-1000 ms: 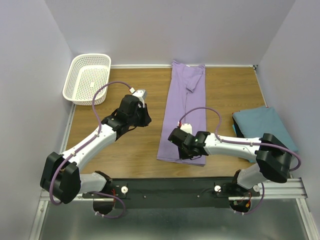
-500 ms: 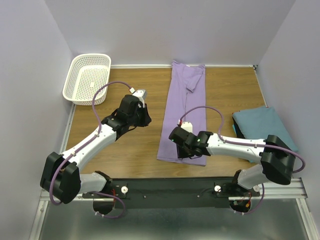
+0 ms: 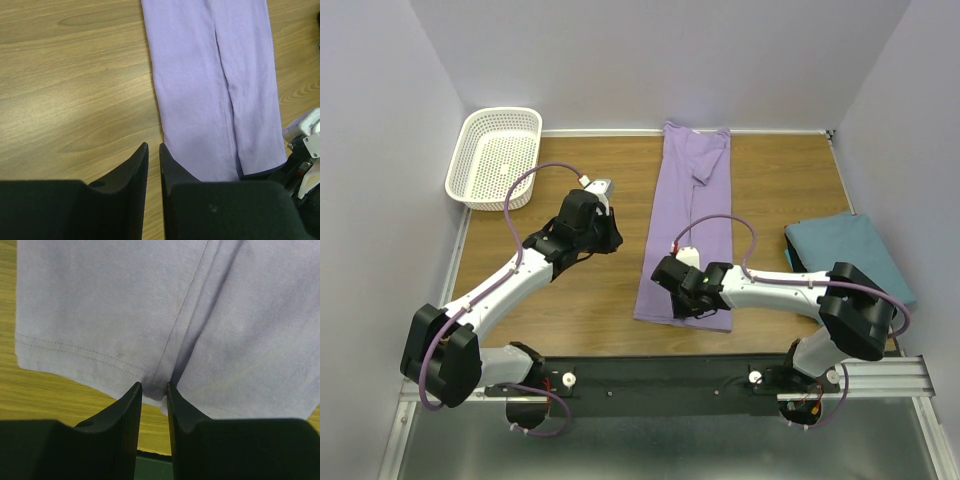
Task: Fold and stack the t-shirts
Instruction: Fold the tshirt
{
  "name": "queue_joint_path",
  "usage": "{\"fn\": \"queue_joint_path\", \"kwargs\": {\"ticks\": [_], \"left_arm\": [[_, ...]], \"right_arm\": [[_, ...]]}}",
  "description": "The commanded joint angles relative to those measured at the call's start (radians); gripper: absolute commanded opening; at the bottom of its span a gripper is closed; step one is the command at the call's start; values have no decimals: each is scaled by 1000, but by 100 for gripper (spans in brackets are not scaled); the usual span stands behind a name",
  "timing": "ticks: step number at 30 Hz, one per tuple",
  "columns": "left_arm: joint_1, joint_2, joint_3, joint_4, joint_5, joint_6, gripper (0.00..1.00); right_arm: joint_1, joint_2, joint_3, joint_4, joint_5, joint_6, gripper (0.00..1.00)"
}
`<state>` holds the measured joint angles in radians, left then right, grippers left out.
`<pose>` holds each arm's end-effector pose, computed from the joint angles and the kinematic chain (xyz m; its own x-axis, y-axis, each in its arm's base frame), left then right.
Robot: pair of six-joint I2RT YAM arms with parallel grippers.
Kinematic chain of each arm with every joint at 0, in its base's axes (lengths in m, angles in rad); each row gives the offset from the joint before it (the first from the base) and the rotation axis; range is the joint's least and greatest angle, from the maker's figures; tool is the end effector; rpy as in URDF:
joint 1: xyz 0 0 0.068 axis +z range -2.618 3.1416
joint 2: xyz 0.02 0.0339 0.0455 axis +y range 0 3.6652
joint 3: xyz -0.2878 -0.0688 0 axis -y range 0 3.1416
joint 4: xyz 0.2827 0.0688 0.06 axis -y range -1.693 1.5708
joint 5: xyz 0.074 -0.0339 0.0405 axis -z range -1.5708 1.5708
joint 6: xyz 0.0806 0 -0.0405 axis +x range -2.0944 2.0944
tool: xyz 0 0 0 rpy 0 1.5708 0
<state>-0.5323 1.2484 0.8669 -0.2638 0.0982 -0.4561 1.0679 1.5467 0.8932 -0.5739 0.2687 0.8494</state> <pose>0.2861 -0.1777 0.2442 -0.7174 -0.0861 -0.6913 0.2858 0.8686 -0.4048 0.1754 0.2745 0.1341 -0.9017 -0.1372 -0.4101 -0.1887 0.9781 0.0877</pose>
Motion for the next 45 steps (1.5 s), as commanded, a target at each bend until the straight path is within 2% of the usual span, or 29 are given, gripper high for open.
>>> {"fn": "queue_joint_path", "kwargs": {"ticks": [1,9,20,33,45], "left_arm": [[-5,3,-6,11,20,14,22],[-5,6,-6,12,24,13,22],[-5,3,-8,11,23,13,22],[-5,9,-6,12,20,13,22],[-5,14,-6,11,20,13,22]], "right_arm": [[9,26,1,16,10,14,34],[7,29,-7,32,3,14,31],[9,4,1,34,-9,16,1],[9,-106,6,-21,-11,11,0],[10,-180,-63,-67,-2,51,0]]}}
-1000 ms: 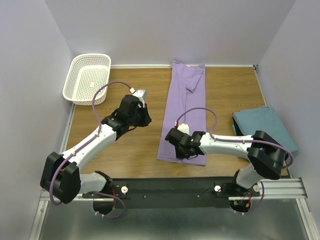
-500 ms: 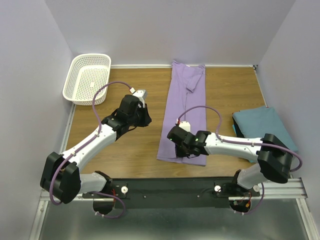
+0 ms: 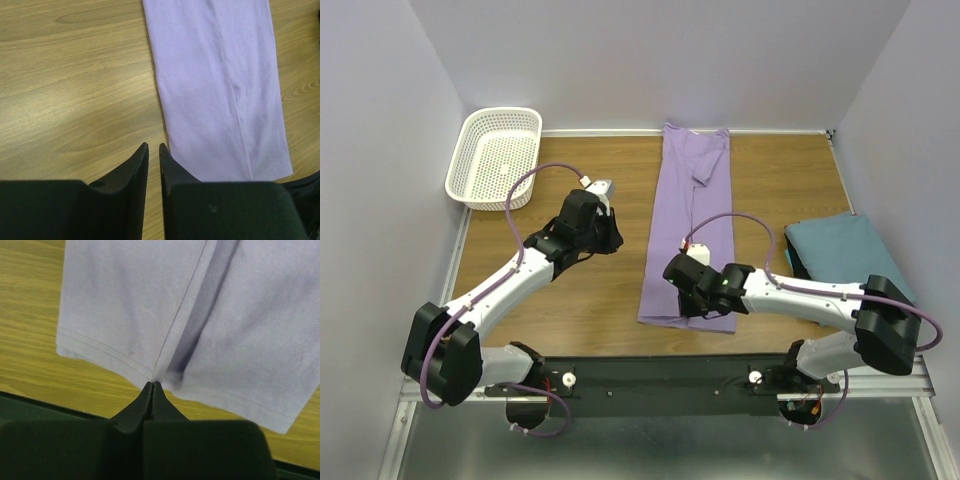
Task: Fold and stack the t-shirts
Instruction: Fold the tshirt
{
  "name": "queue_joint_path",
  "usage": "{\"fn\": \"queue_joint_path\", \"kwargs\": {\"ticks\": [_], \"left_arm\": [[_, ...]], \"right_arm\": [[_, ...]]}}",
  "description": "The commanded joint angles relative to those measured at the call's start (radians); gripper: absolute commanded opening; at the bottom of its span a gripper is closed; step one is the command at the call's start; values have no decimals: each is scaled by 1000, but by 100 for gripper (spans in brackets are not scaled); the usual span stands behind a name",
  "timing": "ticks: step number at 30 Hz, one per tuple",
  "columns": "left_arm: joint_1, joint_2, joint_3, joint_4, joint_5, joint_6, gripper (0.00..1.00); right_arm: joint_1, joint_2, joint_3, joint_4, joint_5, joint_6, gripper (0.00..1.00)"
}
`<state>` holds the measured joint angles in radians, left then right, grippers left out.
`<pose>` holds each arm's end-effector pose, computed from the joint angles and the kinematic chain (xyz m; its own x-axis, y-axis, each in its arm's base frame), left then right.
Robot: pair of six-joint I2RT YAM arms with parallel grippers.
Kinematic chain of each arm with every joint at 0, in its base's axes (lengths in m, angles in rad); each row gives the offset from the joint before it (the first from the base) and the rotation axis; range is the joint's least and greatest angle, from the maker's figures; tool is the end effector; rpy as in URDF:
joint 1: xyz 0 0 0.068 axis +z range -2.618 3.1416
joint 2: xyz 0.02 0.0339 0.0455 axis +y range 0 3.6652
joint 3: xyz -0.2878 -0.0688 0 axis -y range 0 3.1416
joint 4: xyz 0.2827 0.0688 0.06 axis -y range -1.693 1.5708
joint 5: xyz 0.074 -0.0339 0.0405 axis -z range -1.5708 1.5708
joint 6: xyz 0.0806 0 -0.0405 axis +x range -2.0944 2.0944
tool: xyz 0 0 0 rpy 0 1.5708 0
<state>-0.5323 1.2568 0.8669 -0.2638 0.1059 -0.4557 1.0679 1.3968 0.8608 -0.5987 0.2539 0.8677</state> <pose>0.2867 -0.1788 0.2415 -0.7244 -0.0812 -0.6845 0.2875 0.8670 -0.4071 0.1662 0.2602 0.1664 -0.8904 -0.0867 -0.4468 -0.1820 0.9676 0.1750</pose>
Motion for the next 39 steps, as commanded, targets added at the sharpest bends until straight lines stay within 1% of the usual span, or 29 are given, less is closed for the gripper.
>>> {"fn": "queue_joint_path", "kwargs": {"ticks": [1,11,14,15,16,18,21,23,26,27,31,33,34,36,38,39], "left_arm": [[-5,6,-8,12,14,11,22],[-5,16,-8,15,28,12,22],[-5,27,-8,14,41,15,23],[-5,29,-9,15,49,15,23],[-5,30,-14,17,55,14,23],[-5,29,-26,27,83,2,23],[-5,18,-69,64,127,-35,24],[-6,12,-120,87,161,-55,24],[-14,3,-193,146,181,-101,24],[-26,-3,-210,176,179,-112,24],[-69,4,-269,234,173,-164,24],[-83,13,-285,250,172,-184,24],[-98,15,-289,258,166,-192,24],[-113,13,-290,259,155,-198,24],[-127,12,-287,259,153,-202,24],[-132,10,-286,258,150,-204,24]], "right_arm": [[10,-33,-35,-44,12,36,0],[10,-18,-115,-42,45,76,1],[10,-18,-112,-44,50,73,13],[9,-34,-103,-47,53,68,25],[10,-48,-97,-52,57,68,32],[10,-93,-71,-65,82,56,42],[10,-131,-34,-116,146,54,45],[9,-134,-17,-154,207,56,46],[-18,-122,-29,-161,217,62,46],[-26,-113,-29,-161,217,62,43],[-74,-58,-5,-147,271,30,37],[-138,-29,6,-107,263,-1,34],[-166,-24,10,-64,254,-34,29],[-248,-3,17,-14,208,-94,23],[-298,28,38,35,174,-124,22],[-301,47,50,43,177,-134,22]]}}
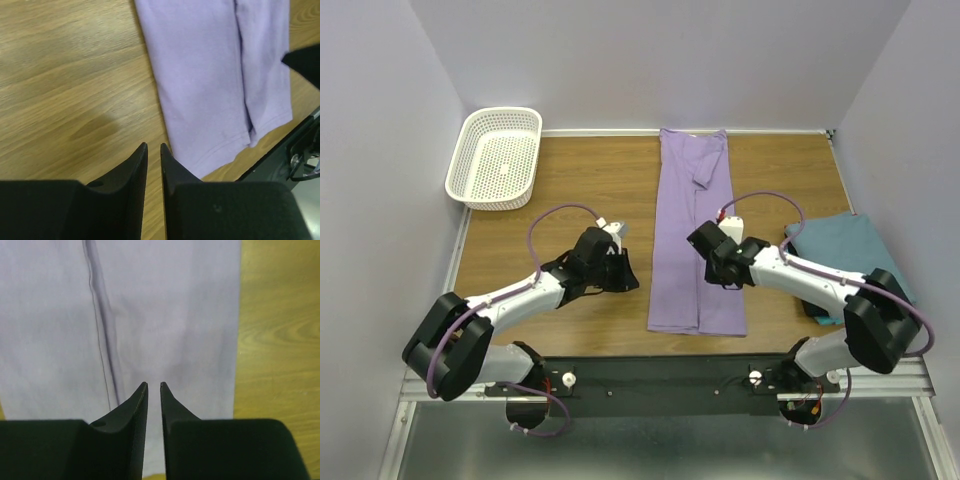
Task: Fold and stack the t-shirts
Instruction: Fold the tshirt
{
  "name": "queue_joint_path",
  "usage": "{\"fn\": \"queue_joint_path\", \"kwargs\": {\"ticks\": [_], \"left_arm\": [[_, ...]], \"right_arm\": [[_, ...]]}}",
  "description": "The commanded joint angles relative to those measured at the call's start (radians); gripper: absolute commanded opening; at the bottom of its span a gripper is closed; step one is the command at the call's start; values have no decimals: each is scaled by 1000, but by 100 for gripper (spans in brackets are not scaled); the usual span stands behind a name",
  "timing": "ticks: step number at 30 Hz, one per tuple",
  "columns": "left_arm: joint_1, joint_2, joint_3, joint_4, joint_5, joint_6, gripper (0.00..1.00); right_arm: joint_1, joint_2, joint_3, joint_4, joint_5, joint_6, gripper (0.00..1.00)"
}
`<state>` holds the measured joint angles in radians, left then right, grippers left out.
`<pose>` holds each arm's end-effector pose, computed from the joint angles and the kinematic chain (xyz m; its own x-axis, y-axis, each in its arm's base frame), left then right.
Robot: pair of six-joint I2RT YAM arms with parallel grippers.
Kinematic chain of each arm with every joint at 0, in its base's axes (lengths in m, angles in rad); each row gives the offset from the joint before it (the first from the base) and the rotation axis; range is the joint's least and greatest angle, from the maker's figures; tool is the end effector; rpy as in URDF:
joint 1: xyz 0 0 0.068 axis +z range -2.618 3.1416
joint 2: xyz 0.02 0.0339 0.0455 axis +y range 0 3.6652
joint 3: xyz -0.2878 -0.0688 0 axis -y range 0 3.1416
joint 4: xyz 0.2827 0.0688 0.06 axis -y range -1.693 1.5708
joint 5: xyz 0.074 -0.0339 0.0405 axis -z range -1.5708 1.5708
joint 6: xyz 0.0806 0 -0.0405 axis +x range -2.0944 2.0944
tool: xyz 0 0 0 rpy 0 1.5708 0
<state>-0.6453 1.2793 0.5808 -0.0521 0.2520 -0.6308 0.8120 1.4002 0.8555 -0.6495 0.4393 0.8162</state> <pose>0.2304 -0.1986 0.1496 -0.8695 -0.0603 -0.4902 0.2666 0.7782 -0.5686 0.2300 0.1927 0.1653 -0.8384 0.0741 -0.5401 0.0900 0.9959 -0.0030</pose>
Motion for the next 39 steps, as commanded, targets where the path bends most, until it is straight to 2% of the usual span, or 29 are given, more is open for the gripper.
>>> {"fn": "queue_joint_path", "kwargs": {"ticks": [1,10,15,39], "left_arm": [[-20,-15,1,46,6,-30,24],[-28,-32,-2,41,3,-26,23],[-28,-41,-9,34,0,-21,23],[-28,-34,-15,29,-8,-6,23]], "right_arm": [[-46,81,86,100,-8,-98,21],[-47,217,142,156,-27,-143,24],[-48,237,132,156,-22,-147,27],[-48,290,125,169,-24,-164,27]]}}
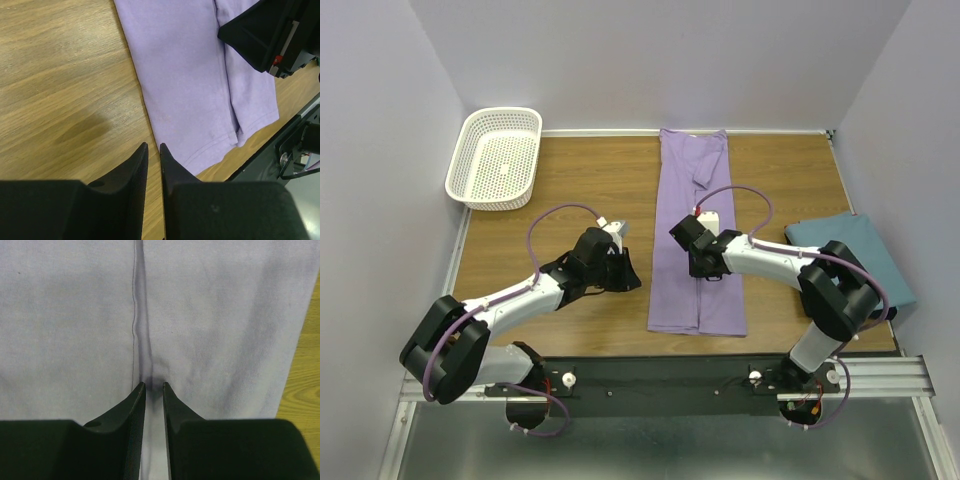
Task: Fold and stack the t-shirts
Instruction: Fold the tshirt
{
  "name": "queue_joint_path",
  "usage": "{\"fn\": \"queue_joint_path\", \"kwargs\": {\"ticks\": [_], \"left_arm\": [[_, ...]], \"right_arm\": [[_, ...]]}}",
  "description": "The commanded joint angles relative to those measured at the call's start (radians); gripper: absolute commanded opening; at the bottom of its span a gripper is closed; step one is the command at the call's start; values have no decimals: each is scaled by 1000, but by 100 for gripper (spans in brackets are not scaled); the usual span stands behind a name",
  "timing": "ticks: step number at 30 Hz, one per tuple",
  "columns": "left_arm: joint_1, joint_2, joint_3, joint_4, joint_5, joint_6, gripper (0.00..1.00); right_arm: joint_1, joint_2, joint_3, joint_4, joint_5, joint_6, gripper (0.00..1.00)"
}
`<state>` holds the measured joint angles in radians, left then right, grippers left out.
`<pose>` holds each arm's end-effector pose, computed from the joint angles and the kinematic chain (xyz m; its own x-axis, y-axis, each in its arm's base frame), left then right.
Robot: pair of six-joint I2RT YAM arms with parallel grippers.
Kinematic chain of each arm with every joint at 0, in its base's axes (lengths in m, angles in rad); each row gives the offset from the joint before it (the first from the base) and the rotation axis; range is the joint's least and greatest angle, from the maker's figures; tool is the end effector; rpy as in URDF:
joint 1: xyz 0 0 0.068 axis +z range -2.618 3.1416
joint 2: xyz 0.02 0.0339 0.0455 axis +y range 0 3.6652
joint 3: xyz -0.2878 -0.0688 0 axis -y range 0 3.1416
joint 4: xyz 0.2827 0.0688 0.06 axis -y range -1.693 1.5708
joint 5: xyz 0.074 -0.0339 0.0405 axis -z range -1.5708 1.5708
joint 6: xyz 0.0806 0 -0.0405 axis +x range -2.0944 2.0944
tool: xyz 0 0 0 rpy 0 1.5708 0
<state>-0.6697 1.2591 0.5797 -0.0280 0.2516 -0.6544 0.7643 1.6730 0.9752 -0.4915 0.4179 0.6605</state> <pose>0.2266 -0.2050 0.1577 -0.8605 -0.0706 -0.5046 0.2846 0.7548 -0.5910 0.2822 0.2252 0.1271 -0.8502 -0.0383 -0.5251 -0.0023 0.9976 -0.0690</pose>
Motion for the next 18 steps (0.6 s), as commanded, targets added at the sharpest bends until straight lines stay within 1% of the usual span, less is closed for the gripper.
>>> {"fn": "queue_joint_path", "kwargs": {"ticks": [1,9,10,16,18], "left_arm": [[-5,-13,-14,5,-8,19,22],[-4,-12,-18,3,-11,22,23],[-5,-13,-17,3,-9,22,22],[-5,-12,-18,3,-9,24,23],[-4,-12,-18,2,-11,25,22]], "right_arm": [[1,17,5,11,-2,-9,26],[1,11,7,11,-1,-6,13],[0,11,8,11,-2,-6,10],[0,4,7,11,-4,-7,2],[0,-7,7,10,-5,-7,2]]}}
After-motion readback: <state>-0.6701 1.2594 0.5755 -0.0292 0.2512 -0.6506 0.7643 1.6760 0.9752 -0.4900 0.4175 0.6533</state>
